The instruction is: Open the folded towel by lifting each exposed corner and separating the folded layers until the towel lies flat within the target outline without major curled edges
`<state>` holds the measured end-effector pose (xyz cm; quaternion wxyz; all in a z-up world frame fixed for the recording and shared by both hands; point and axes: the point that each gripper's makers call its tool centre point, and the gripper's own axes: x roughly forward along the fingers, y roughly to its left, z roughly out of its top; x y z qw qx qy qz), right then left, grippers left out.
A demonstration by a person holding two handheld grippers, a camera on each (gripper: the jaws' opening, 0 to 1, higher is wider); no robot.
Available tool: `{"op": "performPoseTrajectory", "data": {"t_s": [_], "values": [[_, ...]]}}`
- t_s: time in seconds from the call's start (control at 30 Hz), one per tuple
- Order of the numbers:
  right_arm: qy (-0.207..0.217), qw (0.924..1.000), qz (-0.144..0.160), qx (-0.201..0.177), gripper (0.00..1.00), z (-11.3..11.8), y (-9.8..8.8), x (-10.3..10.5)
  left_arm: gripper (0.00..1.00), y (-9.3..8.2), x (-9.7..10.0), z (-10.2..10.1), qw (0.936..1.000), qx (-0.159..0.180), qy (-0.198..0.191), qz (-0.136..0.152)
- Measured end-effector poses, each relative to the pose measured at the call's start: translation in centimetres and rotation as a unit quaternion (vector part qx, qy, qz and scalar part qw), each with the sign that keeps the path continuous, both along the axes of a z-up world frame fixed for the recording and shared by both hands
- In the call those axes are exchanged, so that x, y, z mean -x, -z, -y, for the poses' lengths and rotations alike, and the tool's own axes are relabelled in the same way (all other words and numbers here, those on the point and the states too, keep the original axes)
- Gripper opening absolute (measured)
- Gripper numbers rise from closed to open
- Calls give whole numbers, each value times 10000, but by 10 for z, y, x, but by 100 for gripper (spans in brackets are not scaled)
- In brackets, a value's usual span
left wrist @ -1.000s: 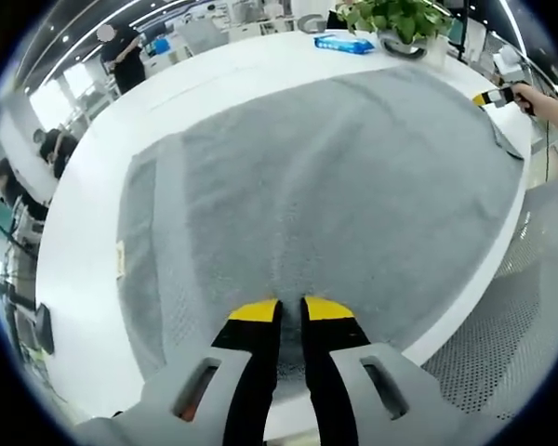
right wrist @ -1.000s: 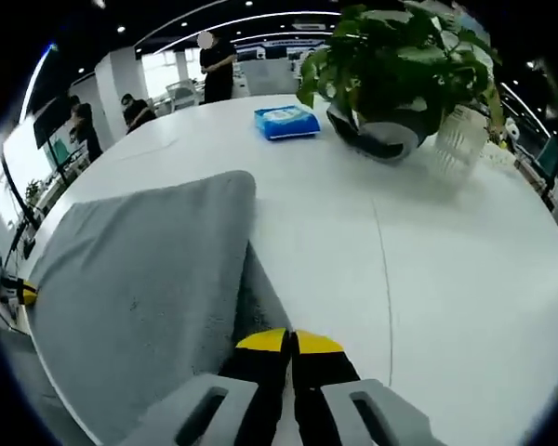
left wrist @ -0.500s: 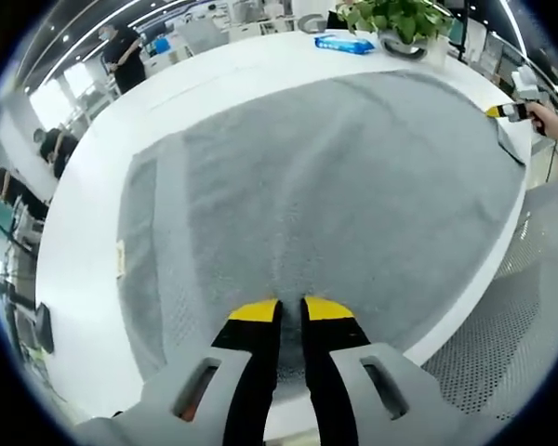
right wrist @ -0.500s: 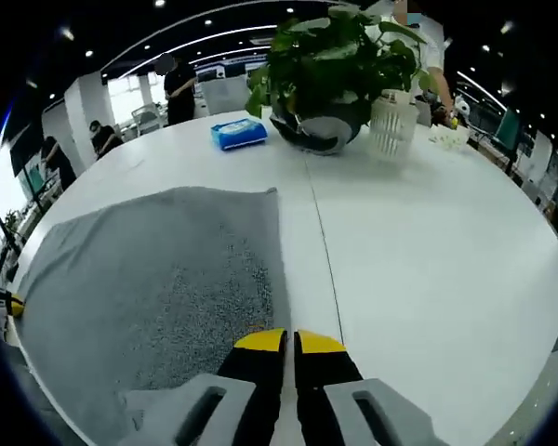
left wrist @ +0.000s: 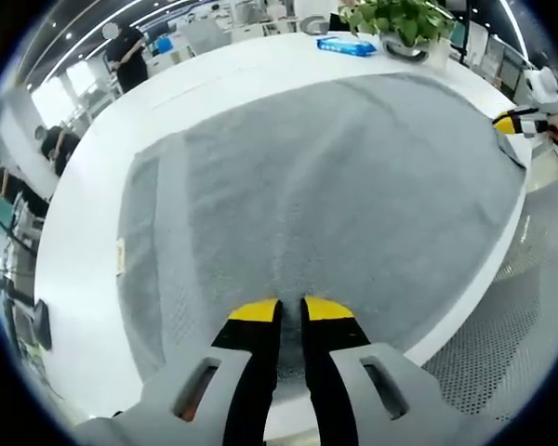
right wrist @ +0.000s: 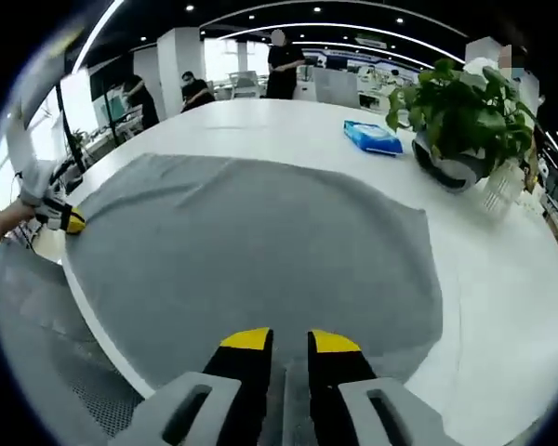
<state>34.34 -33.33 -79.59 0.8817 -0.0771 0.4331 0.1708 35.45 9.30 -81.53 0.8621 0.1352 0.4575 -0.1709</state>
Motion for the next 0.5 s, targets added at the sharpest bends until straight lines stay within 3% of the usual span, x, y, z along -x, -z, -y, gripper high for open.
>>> {"op": "performPoseTrajectory", "data": {"t_s": [0.03, 0.1, 0.13, 0.17, 0.2, 0.27, 0.33, 0.43, 0.5], "values": [[11, 9993, -97, 373, 12, 12, 9, 8, 8, 0, 0, 0, 10000, 6, -6, -1], [58, 9979, -150, 633, 11, 29, 24, 12, 8, 0, 0, 0, 10000, -2, 4, -13], [92, 9987, -136, 491, 9, 29, 27, 13, 8, 0, 0, 0, 10000, -11, 15, -16], [219, 9994, 199, 185, 8, 27, 19, 4, 8, 0, 0, 1, 10000, -21, 28, -20], [484, 9988, -17, -70, 8, 28, 21, 10, 8, 0, 0, 1, 10000, -34, 45, -23], [508, 9987, 57, 24, 3, 36, 18, 7, 8, 0, 0, 0, 10000, -43, 58, -27], [642, 9976, 35, -242, 3, 33, 17, 8, 8, 0, 0, 1, 10000, -45, 60, -25], [1123, 9922, 344, -429, 3, 47, 4, 7, 8, 0, 1, 1, 10000, -14, 26, 6], [1608, 9837, 570, -568, 3, 69, -4, 9, 8, 0, 0, 0, 10000, 2, 14, 17]]}}
